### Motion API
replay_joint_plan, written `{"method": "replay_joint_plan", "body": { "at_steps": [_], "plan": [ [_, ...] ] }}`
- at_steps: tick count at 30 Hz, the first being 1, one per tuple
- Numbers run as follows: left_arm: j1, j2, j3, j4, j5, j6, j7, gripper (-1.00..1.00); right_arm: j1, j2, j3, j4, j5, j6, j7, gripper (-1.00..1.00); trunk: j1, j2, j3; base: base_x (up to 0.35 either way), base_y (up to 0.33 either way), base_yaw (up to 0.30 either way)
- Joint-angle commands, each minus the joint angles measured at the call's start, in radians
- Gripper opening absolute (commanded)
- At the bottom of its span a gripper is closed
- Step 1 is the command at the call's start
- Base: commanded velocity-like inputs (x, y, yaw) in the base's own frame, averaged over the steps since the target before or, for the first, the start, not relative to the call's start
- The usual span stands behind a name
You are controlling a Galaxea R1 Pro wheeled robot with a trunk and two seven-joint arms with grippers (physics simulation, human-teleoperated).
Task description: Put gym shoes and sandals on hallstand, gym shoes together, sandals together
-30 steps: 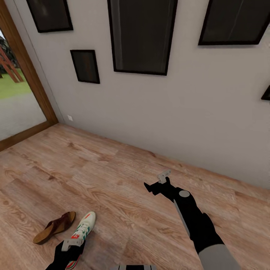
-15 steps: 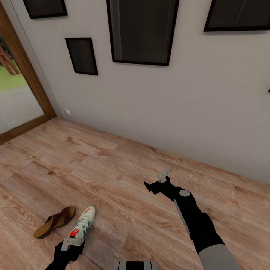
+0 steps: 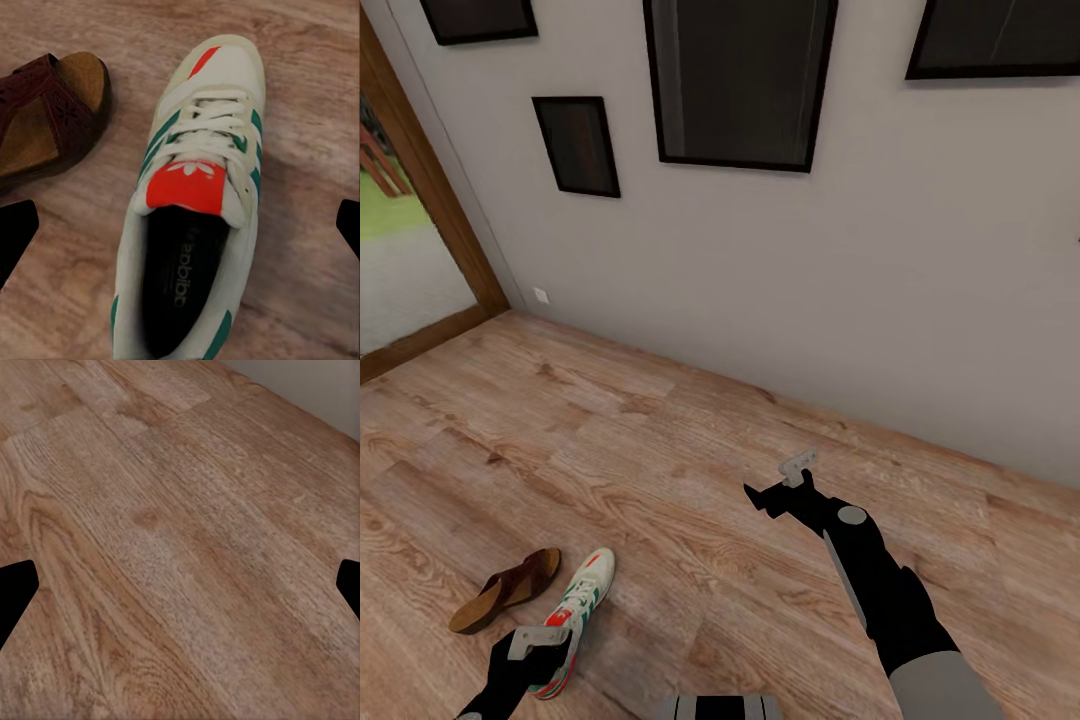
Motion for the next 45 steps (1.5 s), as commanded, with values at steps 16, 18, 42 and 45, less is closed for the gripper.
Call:
{"method": "replay_joint_plan", "body": {
  "at_steps": [16,18,42,45],
  "plan": [
    [-0.016,0.015,0.009,-0.016,-0.011,0.002,-0.076,1.00,0.000,0.000,-0.002,-0.002,0.011,0.005,0.006,1.00,0.000,0.000,-0.001,0.000,0.000,0.000],
    [-0.016,0.015,0.008,-0.015,-0.011,0.002,-0.080,1.00,0.000,0.000,-0.002,-0.002,0.011,0.004,0.006,1.00,0.000,0.000,-0.001,0.000,0.000,0.000],
    [-0.015,0.016,0.008,-0.016,-0.016,0.003,-0.086,1.00,0.000,0.000,-0.002,-0.002,0.011,0.003,0.006,1.00,0.004,-0.002,-0.060,0.000,0.000,0.000],
    [-0.015,0.017,0.008,-0.016,-0.017,0.004,-0.086,1.00,0.000,0.000,-0.002,-0.002,0.011,0.003,0.006,1.00,0.004,-0.002,-0.061,0.000,0.000,0.000]
  ]
}}
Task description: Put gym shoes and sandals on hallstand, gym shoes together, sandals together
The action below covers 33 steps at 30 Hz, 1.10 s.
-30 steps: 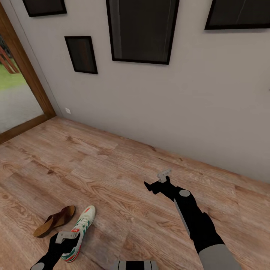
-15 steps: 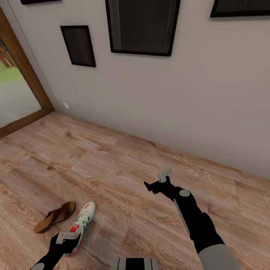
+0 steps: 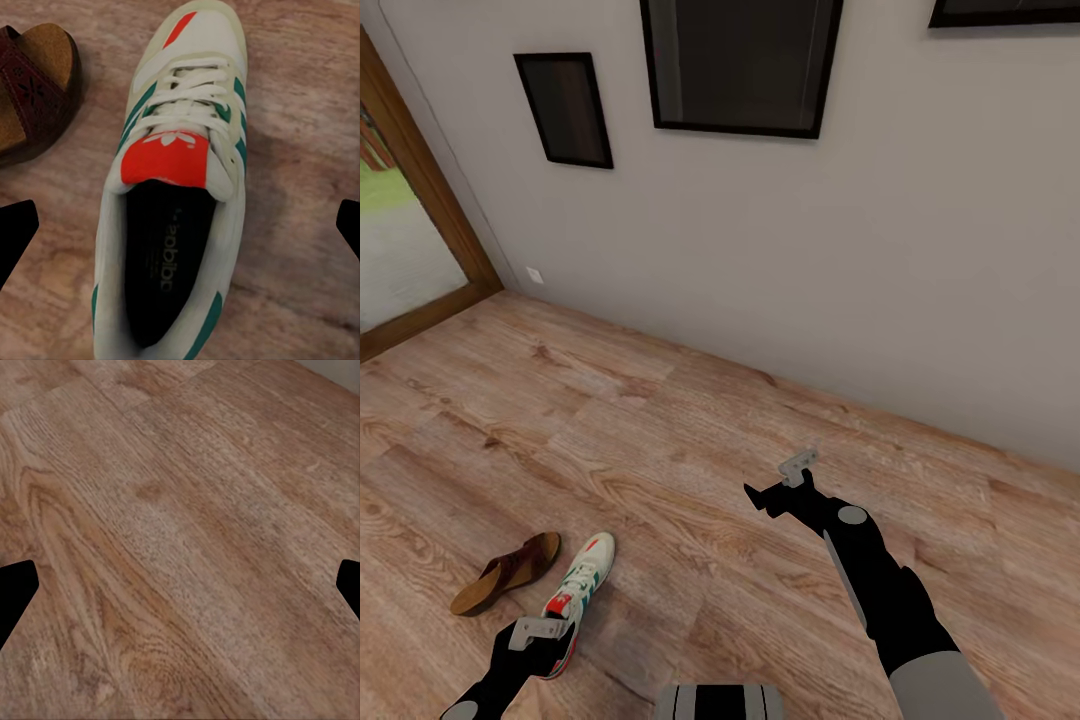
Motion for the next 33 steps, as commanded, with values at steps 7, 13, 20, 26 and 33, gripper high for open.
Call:
{"method": "replay_joint_plan", "body": {
  "at_steps": [7,13,20,26,33],
  "plan": [
    [-0.001,0.000,0.008,-0.001,-0.024,-0.004,-0.015,1.00,0.000,0.000,-0.001,-0.001,0.010,0.004,0.006,1.00,0.001,-0.001,-0.015,0.000,0.000,0.000],
    [-0.001,0.012,0.009,0.000,-0.029,-0.002,-0.022,1.00,0.000,0.000,-0.001,-0.001,0.010,0.004,0.006,1.00,0.004,-0.002,-0.046,0.000,0.000,0.000],
    [0.000,0.015,0.010,-0.001,-0.030,-0.002,-0.023,1.00,0.000,0.000,-0.001,-0.001,0.010,0.004,0.006,1.00,0.007,-0.004,-0.080,0.000,0.000,0.000],
    [0.001,0.022,0.010,-0.001,-0.030,-0.001,-0.022,1.00,0.000,0.000,-0.001,-0.001,0.010,0.005,0.006,1.00,0.007,-0.004,-0.085,0.000,0.000,0.000],
    [0.001,0.027,0.011,-0.001,-0.030,-0.001,-0.022,1.00,0.000,0.000,-0.002,-0.002,0.010,0.005,0.006,1.00,0.008,-0.004,-0.098,0.000,0.000,0.000]
  ]
}}
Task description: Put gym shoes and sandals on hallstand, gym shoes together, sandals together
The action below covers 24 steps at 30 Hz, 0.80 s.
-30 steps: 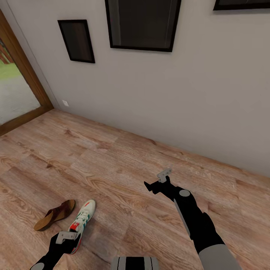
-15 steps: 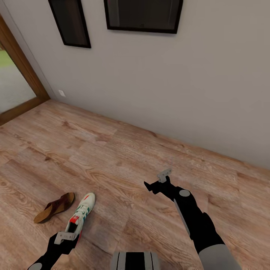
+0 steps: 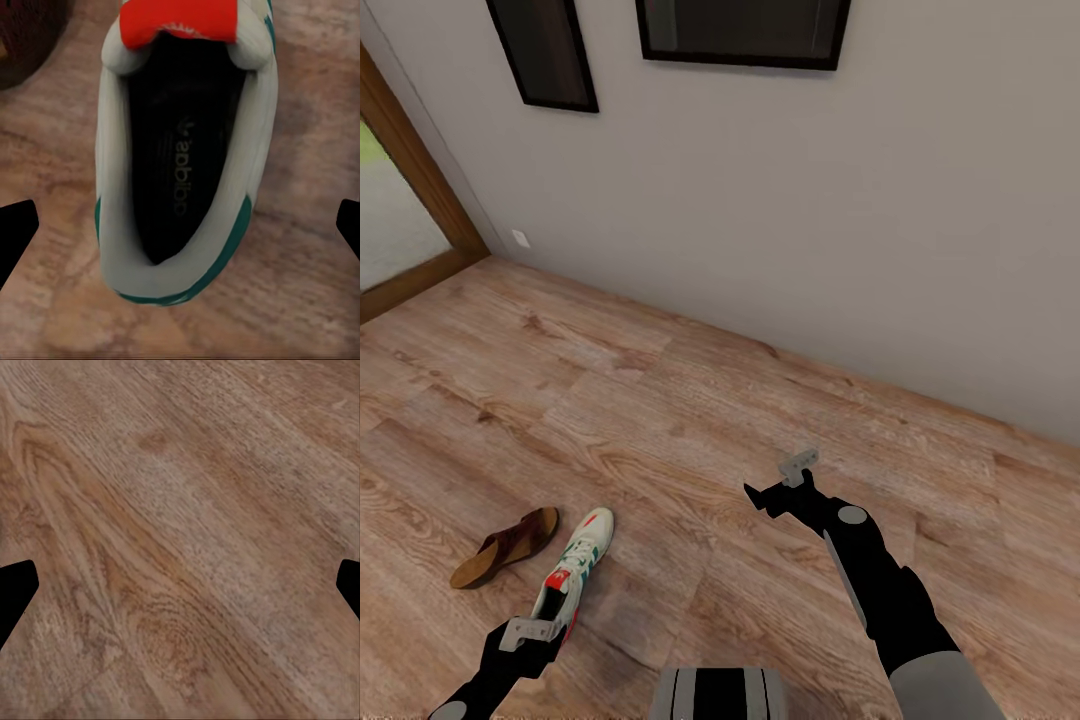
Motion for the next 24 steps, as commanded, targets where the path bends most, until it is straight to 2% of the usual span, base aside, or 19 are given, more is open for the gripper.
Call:
{"method": "replay_joint_plan", "body": {
  "at_steps": [1,11,22,24],
  "plan": [
    [-0.001,-0.001,0.008,0.000,-0.010,-0.006,-0.007,1.00,0.000,0.000,-0.001,-0.002,0.010,0.003,0.006,1.00,0.000,-0.001,-0.005,0.000,0.000,0.000],
    [-0.001,0.004,0.009,0.000,-0.010,-0.006,-0.005,1.00,0.000,0.000,-0.001,-0.005,0.010,0.003,0.006,1.00,0.005,-0.003,-0.057,0.000,0.000,0.000],
    [-0.001,0.007,0.011,0.000,-0.010,-0.011,-0.003,1.00,0.000,0.000,-0.001,-0.005,0.010,0.003,0.006,1.00,0.005,-0.003,-0.068,0.000,0.000,0.000],
    [-0.001,0.008,0.012,0.000,-0.010,-0.011,-0.003,1.00,0.000,0.000,-0.001,-0.005,0.010,0.002,0.006,1.00,0.006,-0.003,-0.076,0.000,0.000,0.000]
  ]
}}
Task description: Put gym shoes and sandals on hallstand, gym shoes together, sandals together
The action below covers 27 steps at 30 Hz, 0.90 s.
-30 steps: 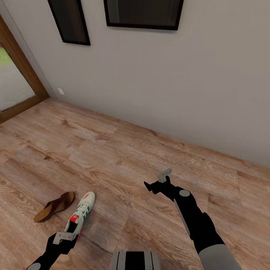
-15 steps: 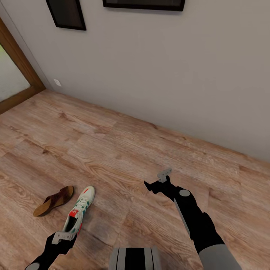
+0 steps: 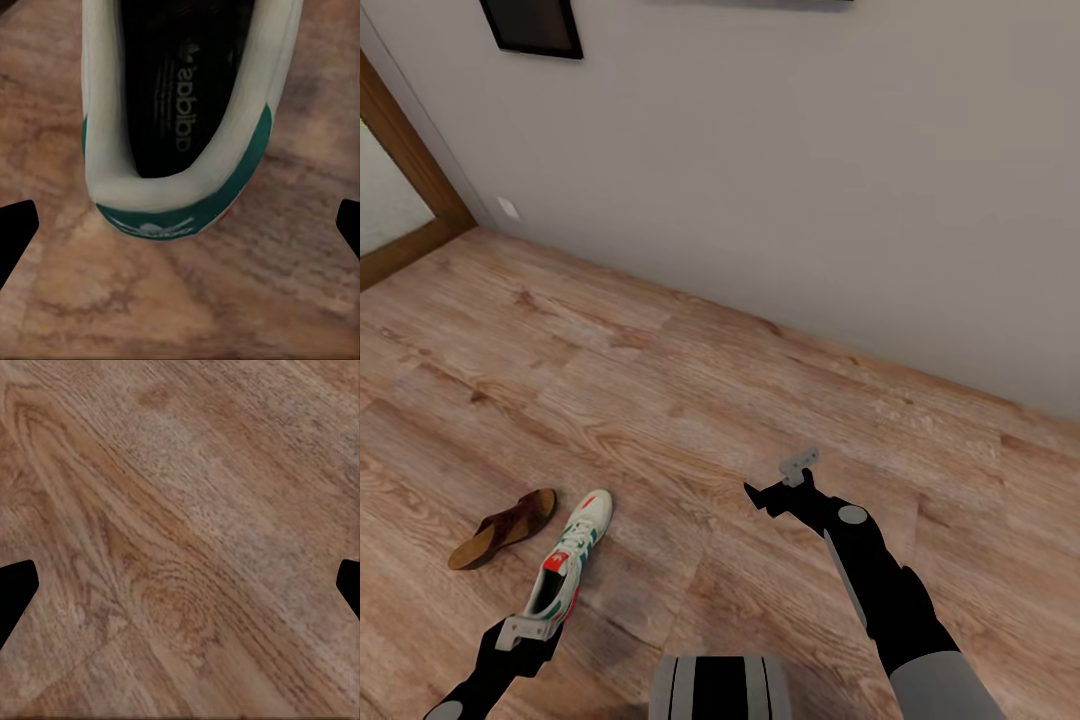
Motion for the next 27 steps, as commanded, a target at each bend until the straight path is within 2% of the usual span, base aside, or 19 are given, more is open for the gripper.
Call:
{"method": "replay_joint_plan", "body": {
  "at_steps": [1,11,27],
  "plan": [
    [-0.001,-0.001,0.009,-0.003,-0.010,-0.005,-0.008,1.00,0.000,0.000,-0.001,-0.002,0.010,0.003,0.006,1.00,0.000,-0.001,-0.005,0.000,0.000,0.000],
    [0.002,-0.002,0.012,-0.030,-0.008,-0.002,-0.011,1.00,0.000,0.000,-0.002,-0.002,0.010,0.003,0.006,1.00,0.005,-0.003,-0.054,0.000,0.000,0.000],
    [0.009,-0.004,0.006,-0.032,-0.008,-0.002,-0.008,1.00,0.000,-0.005,-0.004,0.000,0.012,0.002,0.003,1.00,0.005,-0.003,-0.057,0.000,0.000,0.000]
  ]
}}
